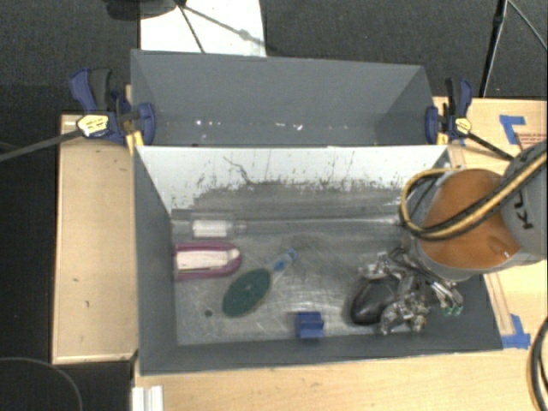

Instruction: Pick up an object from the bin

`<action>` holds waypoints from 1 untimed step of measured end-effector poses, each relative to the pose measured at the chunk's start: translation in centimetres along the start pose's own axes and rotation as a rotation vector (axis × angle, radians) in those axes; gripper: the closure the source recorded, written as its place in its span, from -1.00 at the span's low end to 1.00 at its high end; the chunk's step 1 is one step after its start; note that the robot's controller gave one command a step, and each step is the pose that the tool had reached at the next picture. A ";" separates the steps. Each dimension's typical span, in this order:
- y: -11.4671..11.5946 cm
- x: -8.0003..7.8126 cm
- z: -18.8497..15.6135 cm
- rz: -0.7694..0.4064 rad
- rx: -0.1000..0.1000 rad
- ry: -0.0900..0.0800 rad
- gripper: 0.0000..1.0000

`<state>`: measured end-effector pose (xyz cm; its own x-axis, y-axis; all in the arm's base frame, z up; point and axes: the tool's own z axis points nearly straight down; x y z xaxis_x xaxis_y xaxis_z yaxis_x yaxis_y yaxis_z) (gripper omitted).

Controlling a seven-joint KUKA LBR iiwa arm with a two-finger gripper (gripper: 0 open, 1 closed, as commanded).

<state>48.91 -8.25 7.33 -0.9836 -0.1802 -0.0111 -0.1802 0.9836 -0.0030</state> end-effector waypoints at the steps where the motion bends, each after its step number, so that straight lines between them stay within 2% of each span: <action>1: -1.0 -2.8 -13.4 -0.088 0.000 0.001 1.00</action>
Offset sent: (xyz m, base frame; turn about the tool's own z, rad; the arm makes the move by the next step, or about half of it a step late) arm 0.0255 -0.0040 0.1292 -0.0902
